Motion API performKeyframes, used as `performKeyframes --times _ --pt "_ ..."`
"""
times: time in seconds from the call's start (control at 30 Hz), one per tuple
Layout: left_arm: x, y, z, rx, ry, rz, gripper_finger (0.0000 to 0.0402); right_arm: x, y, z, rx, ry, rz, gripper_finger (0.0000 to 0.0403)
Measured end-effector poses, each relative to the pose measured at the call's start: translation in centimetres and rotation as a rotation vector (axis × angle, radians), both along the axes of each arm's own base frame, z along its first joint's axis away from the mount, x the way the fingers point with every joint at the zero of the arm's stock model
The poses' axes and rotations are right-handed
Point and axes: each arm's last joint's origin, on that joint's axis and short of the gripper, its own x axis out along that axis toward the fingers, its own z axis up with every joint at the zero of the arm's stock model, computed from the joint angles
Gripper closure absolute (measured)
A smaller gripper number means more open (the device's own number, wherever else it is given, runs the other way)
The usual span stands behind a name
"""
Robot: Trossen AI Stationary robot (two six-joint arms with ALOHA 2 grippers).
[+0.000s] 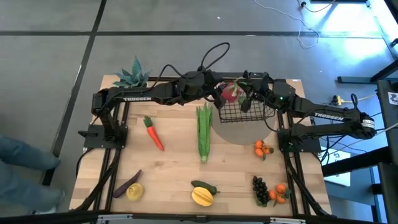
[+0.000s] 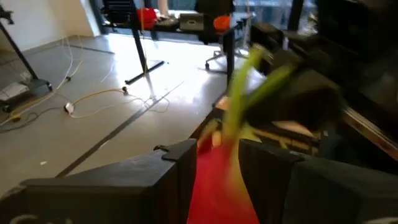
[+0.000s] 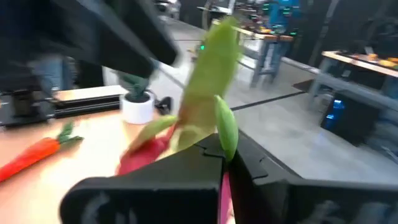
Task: Build produce basket
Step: Put the dragon fruit into the black wire basket
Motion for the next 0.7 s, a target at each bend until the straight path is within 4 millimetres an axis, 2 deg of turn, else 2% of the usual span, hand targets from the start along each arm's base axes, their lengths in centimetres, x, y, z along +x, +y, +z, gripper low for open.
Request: performKeyframes --times 0.2,0.4,0.57,0.7 --pt "-1.6 -1.1 1.2 0.024 0.064 -0.027 0.0293 -1.3 0.0 0.2 0.018 0.009 -0.132 0.0403" --pt "-3.4 -1.9 1.8 0.002 0.158 -0.040 0.0292 -3.8 0.3 -0.6 0.173 0.020 -0.314 0.0403" --pt "-4.1 -2.4 1.8 -0.020 0.199 -0.048 0.0292 -5.2 0.1 -1.9 0.275 0.077 -0.470 0.0403" --pt "-4.3 -2.7 1.9 -0.024 0.201 -0.054 0.0292 -5.5 -0.6 -3.3 0.315 0.086 -0.551 0.0403"
